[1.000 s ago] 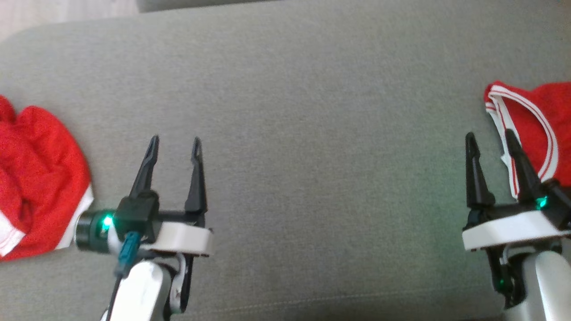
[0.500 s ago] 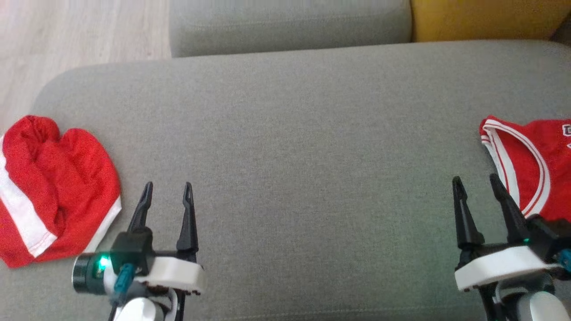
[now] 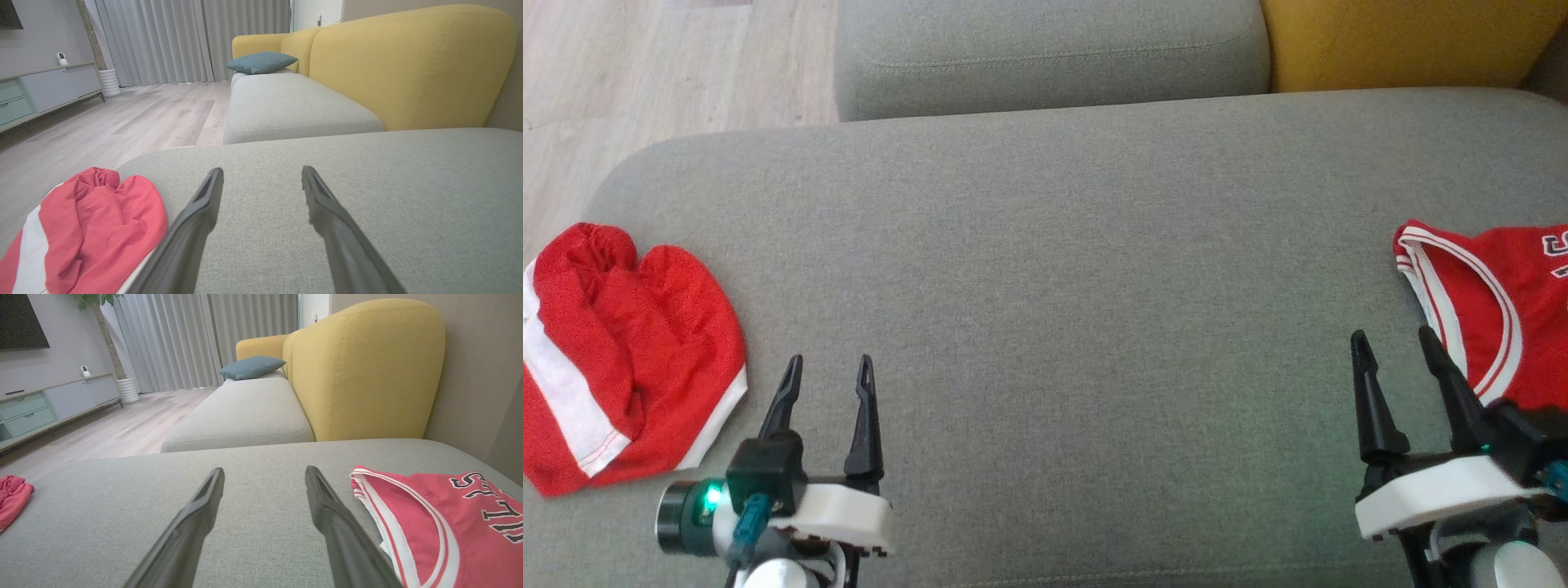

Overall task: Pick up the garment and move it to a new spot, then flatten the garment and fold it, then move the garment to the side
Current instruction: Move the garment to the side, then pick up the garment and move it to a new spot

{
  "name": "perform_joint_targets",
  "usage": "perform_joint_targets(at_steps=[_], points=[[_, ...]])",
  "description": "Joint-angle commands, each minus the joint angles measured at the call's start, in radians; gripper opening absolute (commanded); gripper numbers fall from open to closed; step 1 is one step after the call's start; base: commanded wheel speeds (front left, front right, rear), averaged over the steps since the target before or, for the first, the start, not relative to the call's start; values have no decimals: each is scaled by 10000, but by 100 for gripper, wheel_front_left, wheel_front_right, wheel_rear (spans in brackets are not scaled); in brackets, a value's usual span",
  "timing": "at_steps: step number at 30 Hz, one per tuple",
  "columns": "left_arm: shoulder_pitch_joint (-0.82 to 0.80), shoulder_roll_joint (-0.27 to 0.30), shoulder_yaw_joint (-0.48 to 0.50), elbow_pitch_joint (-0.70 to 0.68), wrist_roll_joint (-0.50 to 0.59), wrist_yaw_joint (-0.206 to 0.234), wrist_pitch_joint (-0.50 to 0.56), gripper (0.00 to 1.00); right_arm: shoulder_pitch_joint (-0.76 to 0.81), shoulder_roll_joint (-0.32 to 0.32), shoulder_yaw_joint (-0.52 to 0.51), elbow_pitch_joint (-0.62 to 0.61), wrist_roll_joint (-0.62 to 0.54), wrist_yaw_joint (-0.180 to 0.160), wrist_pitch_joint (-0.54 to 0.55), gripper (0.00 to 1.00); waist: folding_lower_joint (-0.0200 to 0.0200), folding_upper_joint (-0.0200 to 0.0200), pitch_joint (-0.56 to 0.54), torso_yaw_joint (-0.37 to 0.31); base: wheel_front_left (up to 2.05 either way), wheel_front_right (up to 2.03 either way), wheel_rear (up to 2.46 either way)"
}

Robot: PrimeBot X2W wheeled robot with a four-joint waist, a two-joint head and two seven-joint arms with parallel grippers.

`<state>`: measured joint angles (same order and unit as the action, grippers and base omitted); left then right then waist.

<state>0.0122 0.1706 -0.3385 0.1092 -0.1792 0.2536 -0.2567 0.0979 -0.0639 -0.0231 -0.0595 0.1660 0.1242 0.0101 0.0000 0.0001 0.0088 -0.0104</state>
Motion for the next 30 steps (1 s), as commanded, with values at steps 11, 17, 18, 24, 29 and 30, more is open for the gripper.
perform_joint_targets(at_steps=[11, 17, 18, 24, 29, 30], points=[[-616, 113, 401, -229, 9, -10, -51, 100, -126, 10, 67, -482, -86, 65, 63, 100, 0, -1, 139, 169, 0, 0, 0], [-890, 51, 434, -311, 53, -16, -51, 100, -163, -57, 58, -656, -120, 65, 139, 100, 0, -1, 381, 646, 0, 0, 0], [-960, 28, 435, -326, 66, -26, -51, 100, -180, -72, 65, -704, -122, 65, 163, 100, 0, -1, 430, 783, 0, 0, 0], [-1364, -122, 501, -418, 169, -72, -51, 100, -354, -208, 213, -1108, -125, 65, 305, 100, 0, -1, 756, 1815, 0, 0, 0], [-1574, -253, 648, -472, 241, -138, -51, 100, -549, -328, 391, -1416, -130, 65, 459, 100, 0, -1, 892, 2725, 0, 0, 0], [-1604, -277, 680, -484, 255, -160, -51, 100, -571, -345, 421, -1463, -128, 65, 493, 100, 0, -1, 910, 2899, 0, 0, 0]])
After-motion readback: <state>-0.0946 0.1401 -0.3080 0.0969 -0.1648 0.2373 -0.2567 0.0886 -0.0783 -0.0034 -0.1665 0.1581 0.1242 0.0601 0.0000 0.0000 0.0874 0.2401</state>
